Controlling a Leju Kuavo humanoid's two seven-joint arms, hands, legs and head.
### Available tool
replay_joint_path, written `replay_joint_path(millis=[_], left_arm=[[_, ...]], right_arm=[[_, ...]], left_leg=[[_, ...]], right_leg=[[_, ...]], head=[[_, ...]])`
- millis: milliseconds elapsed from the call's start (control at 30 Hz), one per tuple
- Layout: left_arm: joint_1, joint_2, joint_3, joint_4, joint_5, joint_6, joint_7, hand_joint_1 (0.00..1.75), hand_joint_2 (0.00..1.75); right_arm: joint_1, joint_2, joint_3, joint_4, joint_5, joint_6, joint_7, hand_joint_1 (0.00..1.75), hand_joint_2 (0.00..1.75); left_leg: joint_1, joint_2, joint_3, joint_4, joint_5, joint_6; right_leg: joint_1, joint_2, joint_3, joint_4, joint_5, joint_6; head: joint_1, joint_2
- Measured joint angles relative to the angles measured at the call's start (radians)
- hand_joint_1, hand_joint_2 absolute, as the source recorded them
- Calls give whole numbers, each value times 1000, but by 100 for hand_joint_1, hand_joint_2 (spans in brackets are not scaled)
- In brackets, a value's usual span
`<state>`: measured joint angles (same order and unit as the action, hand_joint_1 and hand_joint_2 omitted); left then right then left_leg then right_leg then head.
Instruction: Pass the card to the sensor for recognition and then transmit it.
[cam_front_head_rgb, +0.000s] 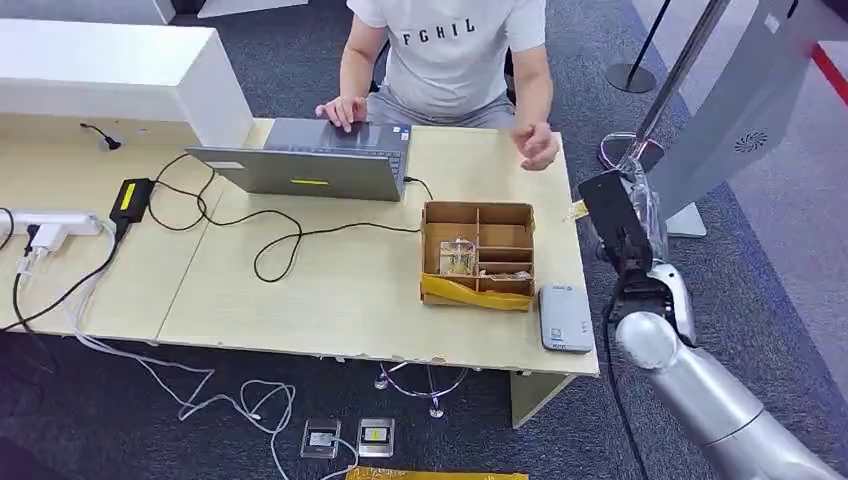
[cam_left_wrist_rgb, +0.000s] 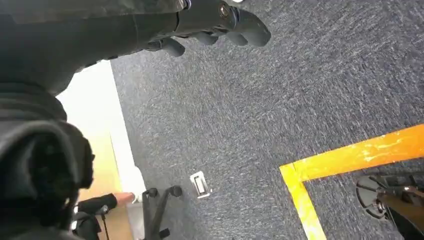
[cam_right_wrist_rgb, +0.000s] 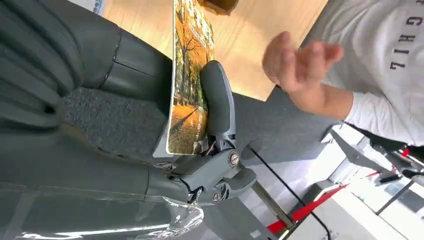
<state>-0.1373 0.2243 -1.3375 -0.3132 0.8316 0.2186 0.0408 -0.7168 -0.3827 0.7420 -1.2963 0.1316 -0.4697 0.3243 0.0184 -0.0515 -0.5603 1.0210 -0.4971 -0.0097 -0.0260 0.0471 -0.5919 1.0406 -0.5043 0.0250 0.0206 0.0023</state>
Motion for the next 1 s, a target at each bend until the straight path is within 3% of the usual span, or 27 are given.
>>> replay_joint_path(millis=[333,533,567,600,633,1000], left_arm=[[-1,0,0,0,-5,-21,-3,0,0],[-1,0,0,2,-1,-30,-34,0,0],[-1,0,0,2,-4,-30,-37,0,0],[-1,0,0,2,-5,-30,-39,0,0],[-1,0,0,2,-7,-30,-39,0,0],[-1,0,0,10,-30,-47,-32,0,0]], right_arm=[[-10,37,22,28,27,20,-21,175,175],[-9,40,26,47,54,28,-21,175,175],[-9,42,26,50,58,28,-21,157,175],[-9,44,25,54,61,29,-21,31,175],[-9,45,25,58,64,30,-21,3,175],[7,53,14,81,199,38,1,0,175]], left_leg=[[1,0,0,0,0,0],[1,0,0,0,0,0],[1,0,0,0,0,0],[1,0,0,0,0,0],[1,0,0,0,0,0],[1,0,0,0,0,0]], right_leg=[[1,0,0,0,0,0],[1,0,0,0,0,0],[1,0,0,0,0,0],[1,0,0,0,0,0],[1,0,0,0,0,0],[1,0,0,0,0,0]], head=[[0,0],[0,0],[0,0],[0,0],[0,0],[0,0]])
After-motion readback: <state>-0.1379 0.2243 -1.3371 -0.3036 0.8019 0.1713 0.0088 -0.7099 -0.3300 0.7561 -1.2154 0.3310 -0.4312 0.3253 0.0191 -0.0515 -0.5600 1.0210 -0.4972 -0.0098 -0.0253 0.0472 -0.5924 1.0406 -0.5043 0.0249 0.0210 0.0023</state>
